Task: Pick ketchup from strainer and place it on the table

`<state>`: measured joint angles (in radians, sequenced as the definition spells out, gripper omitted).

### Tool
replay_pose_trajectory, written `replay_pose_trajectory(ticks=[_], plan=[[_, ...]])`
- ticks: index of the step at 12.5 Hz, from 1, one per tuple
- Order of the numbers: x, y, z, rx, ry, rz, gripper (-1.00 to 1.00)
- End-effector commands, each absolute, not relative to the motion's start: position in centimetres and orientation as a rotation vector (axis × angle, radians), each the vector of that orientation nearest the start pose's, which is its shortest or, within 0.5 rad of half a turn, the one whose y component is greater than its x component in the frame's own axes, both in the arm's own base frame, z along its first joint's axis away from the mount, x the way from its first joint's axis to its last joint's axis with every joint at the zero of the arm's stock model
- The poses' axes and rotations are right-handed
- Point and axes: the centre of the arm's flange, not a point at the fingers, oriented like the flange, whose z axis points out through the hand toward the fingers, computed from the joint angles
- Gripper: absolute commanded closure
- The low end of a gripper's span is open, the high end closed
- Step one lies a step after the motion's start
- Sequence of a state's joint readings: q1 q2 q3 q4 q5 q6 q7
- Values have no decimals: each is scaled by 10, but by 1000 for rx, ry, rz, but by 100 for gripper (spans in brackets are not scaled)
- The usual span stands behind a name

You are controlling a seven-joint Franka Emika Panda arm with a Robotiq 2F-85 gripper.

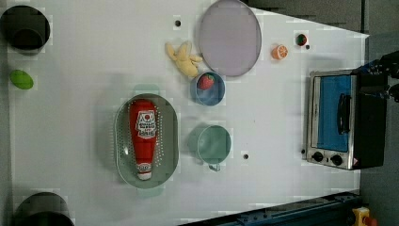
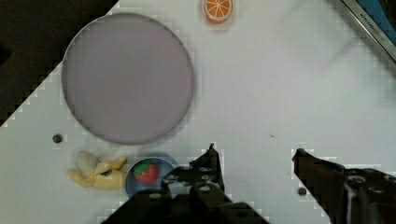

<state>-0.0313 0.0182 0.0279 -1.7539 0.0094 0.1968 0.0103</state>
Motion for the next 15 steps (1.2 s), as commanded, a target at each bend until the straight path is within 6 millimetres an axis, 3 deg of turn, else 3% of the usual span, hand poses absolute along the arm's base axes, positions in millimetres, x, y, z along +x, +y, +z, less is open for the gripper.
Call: replay_pose_trajectory(ticks=[1, 3, 5, 9, 13, 15], plan=[[482, 11, 589, -2893, 1311, 96, -58], [487, 34, 585, -2915, 1248, 77, -99], [493, 79, 579, -2958, 1122, 27, -100], [492, 190, 548, -3056, 805, -10, -100], [472, 289, 502, -3104, 499, 52, -100], [456, 328, 470, -3113, 369, 116, -100]])
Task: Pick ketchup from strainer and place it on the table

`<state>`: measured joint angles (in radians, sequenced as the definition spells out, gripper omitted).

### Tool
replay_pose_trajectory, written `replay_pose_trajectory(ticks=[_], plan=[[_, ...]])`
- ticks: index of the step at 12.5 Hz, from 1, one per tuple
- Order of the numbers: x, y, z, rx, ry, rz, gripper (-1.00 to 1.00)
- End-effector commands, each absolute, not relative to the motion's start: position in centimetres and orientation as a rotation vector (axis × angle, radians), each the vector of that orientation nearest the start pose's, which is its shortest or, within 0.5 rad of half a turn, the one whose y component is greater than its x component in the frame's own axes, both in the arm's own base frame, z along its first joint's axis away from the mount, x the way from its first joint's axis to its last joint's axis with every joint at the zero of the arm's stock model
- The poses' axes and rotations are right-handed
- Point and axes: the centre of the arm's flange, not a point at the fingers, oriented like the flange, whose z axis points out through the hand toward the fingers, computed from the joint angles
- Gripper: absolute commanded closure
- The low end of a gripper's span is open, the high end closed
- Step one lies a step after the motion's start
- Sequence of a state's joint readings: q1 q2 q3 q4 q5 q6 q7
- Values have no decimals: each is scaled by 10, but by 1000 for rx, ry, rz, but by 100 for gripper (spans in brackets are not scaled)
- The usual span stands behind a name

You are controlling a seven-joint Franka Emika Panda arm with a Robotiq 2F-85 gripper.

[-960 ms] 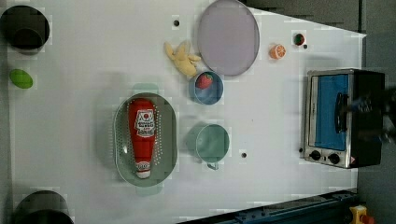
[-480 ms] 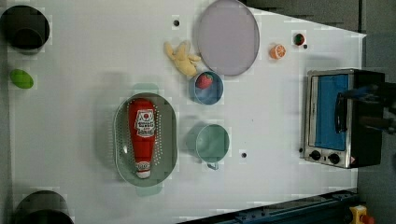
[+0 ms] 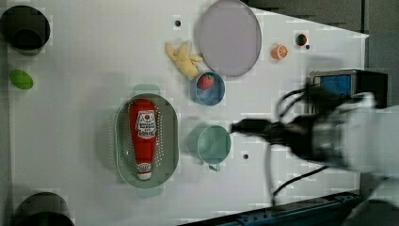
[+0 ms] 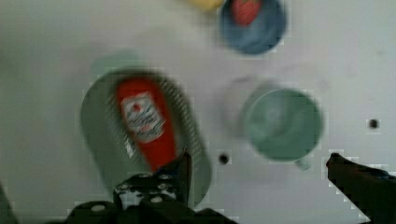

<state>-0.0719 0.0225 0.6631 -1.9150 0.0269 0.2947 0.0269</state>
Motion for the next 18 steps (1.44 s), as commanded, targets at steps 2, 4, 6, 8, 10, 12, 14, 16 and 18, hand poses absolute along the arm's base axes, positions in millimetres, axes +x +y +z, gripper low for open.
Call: replay_pose_trajectory(ticks=[2, 4, 6, 8, 10, 12, 14, 16, 18], plan=[[442, 355, 436, -3107, 266, 149, -100], [432, 372, 401, -3082, 186, 118, -100], [428, 378, 365, -3056, 115, 38, -100], [424, 378, 331, -3031, 51, -10, -100], [419, 378, 297, -3009, 0, 1, -100], [418, 383, 268, -2962, -2, 34, -100], [418, 387, 244, -2909, 12, 55, -100], [418, 388, 221, -2879, 16, 85, -100], [419, 385, 200, -2876, 40, 127, -100]])
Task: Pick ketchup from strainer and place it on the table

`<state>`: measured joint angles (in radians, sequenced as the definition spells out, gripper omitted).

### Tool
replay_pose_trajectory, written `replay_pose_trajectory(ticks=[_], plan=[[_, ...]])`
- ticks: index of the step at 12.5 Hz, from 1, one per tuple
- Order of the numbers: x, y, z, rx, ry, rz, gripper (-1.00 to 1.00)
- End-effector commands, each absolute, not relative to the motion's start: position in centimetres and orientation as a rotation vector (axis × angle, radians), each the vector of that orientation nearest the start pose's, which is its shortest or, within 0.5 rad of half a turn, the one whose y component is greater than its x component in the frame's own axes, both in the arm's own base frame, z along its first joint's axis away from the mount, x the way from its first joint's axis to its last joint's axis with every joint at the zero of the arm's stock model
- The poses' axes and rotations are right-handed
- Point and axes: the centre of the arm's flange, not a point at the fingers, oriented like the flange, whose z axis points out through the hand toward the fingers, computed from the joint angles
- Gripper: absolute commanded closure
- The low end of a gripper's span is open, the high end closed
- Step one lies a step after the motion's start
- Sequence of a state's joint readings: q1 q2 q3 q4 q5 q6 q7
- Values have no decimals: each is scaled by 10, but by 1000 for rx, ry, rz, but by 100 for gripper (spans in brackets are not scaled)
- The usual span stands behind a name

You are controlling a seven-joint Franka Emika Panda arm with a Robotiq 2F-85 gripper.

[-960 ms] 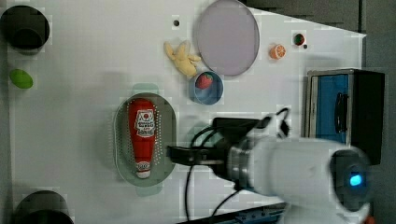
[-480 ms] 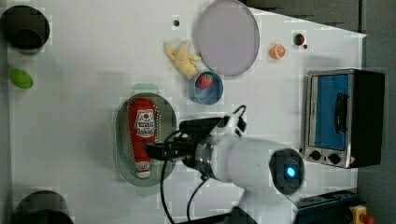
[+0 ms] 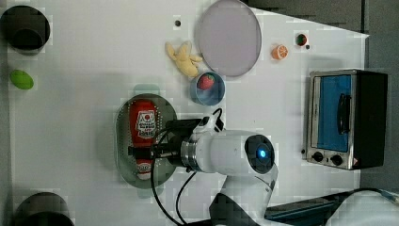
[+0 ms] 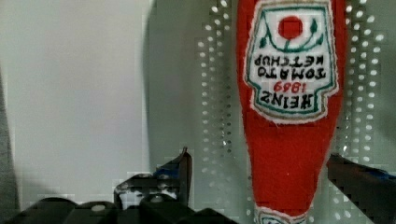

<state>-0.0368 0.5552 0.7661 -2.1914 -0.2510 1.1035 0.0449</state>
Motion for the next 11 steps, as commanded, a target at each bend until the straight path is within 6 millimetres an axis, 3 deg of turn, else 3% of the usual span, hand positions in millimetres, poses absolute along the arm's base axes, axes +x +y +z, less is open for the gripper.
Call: replay_pose_trajectory(ticks=[1, 6, 7, 10, 11], plan=[[419, 384, 191, -2877, 48, 144, -100], [424, 387, 160, -2906, 60, 169, -100], [423, 386, 156, -2915, 57, 167, -92], [426, 393, 164, -2901, 48, 133, -20], [430, 394, 173, -2901, 45, 112, -12]])
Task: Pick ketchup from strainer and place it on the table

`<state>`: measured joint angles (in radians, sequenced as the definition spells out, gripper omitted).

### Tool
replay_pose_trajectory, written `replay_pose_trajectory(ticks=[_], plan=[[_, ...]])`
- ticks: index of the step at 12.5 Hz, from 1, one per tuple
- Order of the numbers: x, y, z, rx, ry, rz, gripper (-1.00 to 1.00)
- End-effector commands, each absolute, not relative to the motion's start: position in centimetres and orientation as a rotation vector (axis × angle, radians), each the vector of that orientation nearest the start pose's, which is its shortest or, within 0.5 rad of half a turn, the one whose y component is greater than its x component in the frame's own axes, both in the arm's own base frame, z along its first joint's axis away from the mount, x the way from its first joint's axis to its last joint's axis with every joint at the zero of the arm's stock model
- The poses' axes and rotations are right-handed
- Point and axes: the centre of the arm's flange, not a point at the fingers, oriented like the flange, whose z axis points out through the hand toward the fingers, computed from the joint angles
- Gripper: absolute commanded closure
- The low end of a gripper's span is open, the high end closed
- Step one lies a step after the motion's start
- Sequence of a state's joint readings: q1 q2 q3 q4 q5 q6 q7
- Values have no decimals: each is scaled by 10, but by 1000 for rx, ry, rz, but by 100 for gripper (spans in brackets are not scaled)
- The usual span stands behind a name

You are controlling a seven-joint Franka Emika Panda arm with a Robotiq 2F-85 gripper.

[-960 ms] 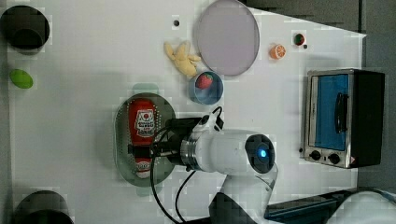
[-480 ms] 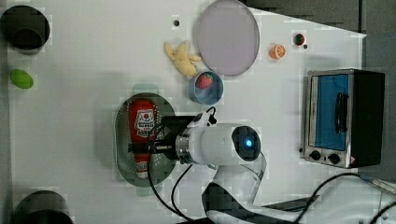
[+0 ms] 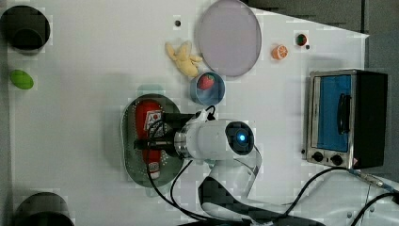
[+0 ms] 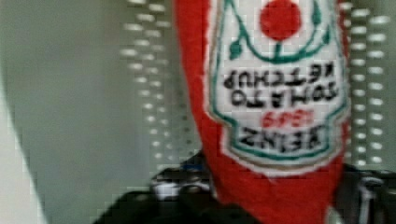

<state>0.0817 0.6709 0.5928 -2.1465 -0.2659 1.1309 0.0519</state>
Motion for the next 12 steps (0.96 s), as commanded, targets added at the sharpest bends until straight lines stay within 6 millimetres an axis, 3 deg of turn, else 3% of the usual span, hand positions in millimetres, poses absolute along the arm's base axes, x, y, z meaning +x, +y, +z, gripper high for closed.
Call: replay_pose_trajectory(ticks=[1, 4, 7, 9, 12], plan=[[431, 396, 183, -2907, 39, 96, -12], [441, 398, 243, -2901, 75, 11, -12], [457, 376, 312, -2915, 226, -32, -12], [469, 347, 352, -2941, 353, -27, -12], [491, 285, 390, -2982, 530, -33, -12]])
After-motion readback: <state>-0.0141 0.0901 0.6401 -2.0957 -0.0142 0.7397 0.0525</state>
